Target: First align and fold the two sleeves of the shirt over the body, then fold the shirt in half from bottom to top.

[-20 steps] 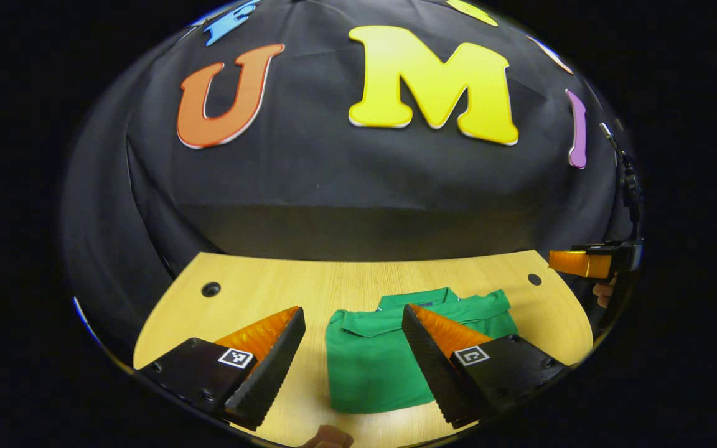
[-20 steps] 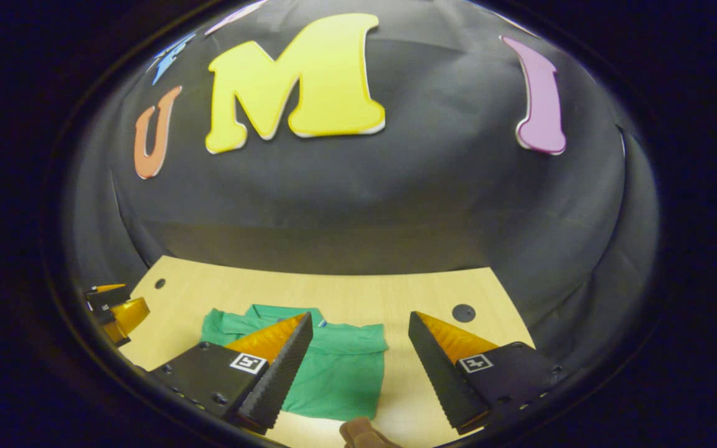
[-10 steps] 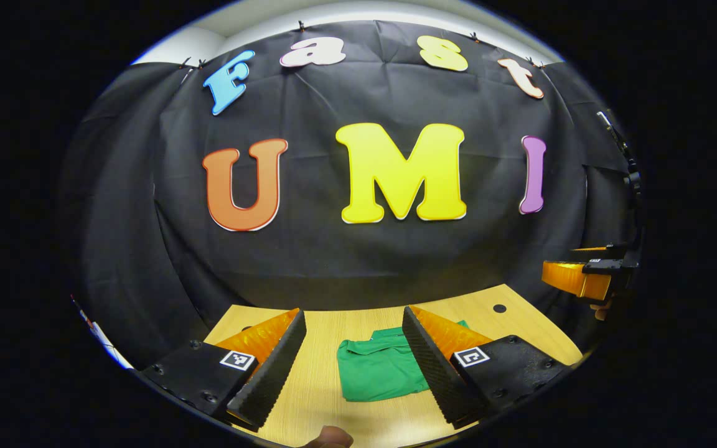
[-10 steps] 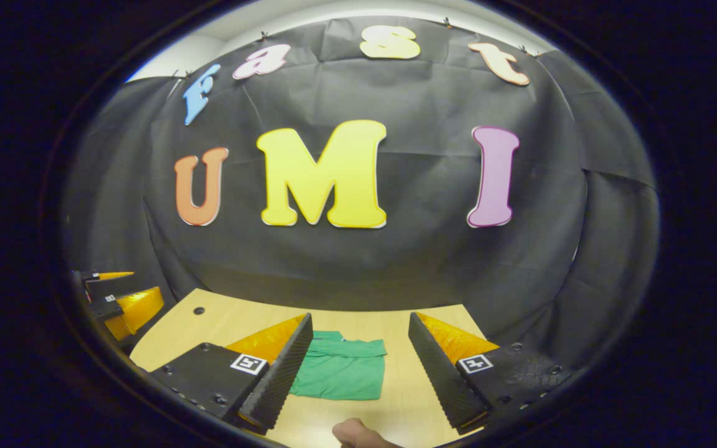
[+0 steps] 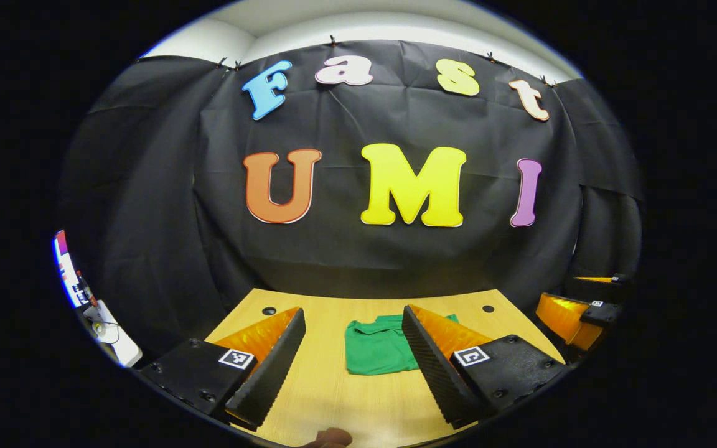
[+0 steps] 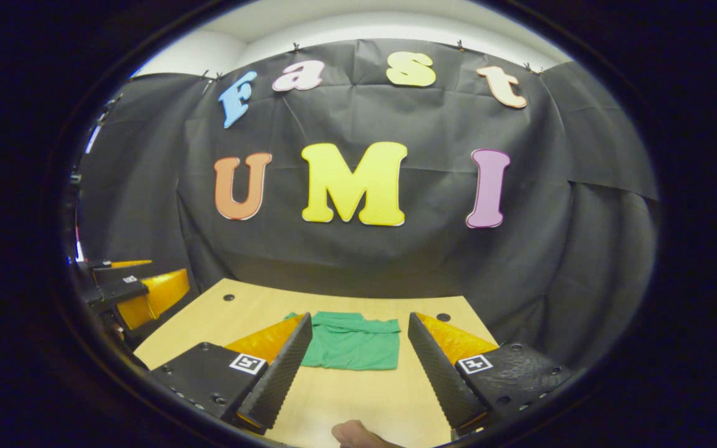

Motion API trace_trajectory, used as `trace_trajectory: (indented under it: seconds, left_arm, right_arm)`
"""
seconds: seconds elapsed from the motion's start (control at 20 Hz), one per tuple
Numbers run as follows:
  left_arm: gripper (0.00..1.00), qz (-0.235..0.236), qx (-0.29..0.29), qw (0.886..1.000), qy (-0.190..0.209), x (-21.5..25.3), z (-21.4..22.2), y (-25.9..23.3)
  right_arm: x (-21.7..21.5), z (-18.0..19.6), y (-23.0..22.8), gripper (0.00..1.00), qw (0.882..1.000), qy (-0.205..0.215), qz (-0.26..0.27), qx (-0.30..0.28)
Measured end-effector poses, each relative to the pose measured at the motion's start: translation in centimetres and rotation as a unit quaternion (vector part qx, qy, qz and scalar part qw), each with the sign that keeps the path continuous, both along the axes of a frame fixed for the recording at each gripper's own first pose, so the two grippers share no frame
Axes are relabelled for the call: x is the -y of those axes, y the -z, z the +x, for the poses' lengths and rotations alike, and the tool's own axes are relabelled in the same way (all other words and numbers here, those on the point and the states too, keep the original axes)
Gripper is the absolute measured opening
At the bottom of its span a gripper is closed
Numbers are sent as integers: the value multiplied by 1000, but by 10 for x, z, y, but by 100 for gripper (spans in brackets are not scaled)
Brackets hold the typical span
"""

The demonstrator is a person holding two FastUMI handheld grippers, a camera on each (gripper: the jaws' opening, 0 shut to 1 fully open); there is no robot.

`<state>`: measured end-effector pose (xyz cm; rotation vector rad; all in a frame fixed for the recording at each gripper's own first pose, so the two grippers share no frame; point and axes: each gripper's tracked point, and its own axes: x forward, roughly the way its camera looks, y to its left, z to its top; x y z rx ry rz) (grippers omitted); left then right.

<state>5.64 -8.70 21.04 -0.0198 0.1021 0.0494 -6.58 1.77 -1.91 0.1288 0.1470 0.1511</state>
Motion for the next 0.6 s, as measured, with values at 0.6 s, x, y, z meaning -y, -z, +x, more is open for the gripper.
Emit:
trace_trajectory:
  seconds: [0.6]
  left_arm:
    - [100, 25, 48, 998, 24, 2, -40, -5]
  right_arm:
    - [-60, -54, -29, 95, 997, -35, -52, 47]
